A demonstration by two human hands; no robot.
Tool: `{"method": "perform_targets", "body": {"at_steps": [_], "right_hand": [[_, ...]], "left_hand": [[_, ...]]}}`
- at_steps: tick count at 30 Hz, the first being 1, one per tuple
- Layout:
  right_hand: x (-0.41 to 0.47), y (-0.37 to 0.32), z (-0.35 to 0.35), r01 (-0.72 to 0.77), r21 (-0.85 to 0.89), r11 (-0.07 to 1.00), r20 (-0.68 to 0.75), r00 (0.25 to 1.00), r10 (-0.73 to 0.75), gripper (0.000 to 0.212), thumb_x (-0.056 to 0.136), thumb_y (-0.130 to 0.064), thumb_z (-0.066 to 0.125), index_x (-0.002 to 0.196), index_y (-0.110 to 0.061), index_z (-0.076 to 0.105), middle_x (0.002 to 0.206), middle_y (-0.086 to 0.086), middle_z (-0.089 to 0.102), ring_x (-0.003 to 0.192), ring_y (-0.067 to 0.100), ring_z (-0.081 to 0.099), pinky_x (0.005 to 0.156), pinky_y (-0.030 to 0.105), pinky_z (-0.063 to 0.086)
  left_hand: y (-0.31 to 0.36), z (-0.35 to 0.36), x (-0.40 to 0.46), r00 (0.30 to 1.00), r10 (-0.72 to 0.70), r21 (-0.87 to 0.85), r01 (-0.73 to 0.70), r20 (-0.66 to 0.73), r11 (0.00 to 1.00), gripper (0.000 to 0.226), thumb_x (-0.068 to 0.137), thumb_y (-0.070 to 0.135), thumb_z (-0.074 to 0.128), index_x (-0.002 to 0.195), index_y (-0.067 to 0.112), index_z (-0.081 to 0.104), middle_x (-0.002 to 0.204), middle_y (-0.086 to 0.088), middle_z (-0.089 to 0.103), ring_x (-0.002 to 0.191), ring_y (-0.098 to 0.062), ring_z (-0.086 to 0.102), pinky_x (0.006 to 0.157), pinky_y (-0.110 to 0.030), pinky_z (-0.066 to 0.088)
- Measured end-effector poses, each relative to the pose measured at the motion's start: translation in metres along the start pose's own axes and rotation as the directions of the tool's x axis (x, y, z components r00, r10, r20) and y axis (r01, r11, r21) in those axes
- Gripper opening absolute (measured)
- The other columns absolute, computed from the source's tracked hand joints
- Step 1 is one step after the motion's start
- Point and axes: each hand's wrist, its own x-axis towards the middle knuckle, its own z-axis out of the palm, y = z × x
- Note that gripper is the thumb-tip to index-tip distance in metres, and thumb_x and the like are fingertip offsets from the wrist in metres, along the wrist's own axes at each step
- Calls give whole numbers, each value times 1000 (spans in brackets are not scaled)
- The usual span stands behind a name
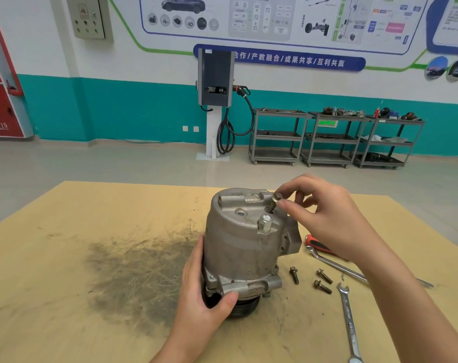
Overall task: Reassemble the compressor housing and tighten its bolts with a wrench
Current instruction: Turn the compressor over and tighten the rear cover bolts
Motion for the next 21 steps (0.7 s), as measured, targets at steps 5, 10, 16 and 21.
{"method": "perform_targets", "body": {"at_steps": [5, 10, 16, 21], "right_hand": [[-1, 7, 1, -73, 106, 992, -2, 997, 74, 7, 87, -26, 67, 91, -32, 68, 92, -13, 62, 83, 7, 57, 76, 28, 51], [-1, 7, 7, -77, 135, 988, 29, 997, 74, 10, 86, -25, 69, 94, -30, 69, 98, -12, 61, 89, 6, 56, 77, 26, 50], [-3, 14, 15, -116, 422, 899, 52, 993, 104, 21, 91, -22, 63, 104, -33, 75, 125, -15, 59, 117, -2, 53, 90, 19, 48], [-5, 14, 33, -225, 698, 680, 145, 974, 174, 16, 81, -22, 64, 89, -24, 79, 129, -10, 63, 123, 4, 55, 99, 30, 47]], "left_hand": [[1, 0, 0, 1000, 0, -3, 0, 0, 1000, 104, 66, 68, 71, 154, 43, 20, 158, 25, 31, 147, -2, 31, 121, -47, 32], [2, 0, 0, 1000, -5, -17, 5, -8, 1000, 111, 62, 84, 67, 154, 42, 21, 158, 25, 32, 148, -3, 31, 121, -48, 31], [2, 0, 0, 1000, -9, -7, 9, -7, 1000, 110, 62, 85, 67, 154, 46, 20, 157, 28, 31, 148, -2, 30, 121, -49, 31], [2, 0, 0, 1000, -8, -10, 8, -10, 1000, 112, 62, 87, 67, 154, 44, 21, 158, 27, 31, 148, -3, 30, 121, -50, 31]]}}
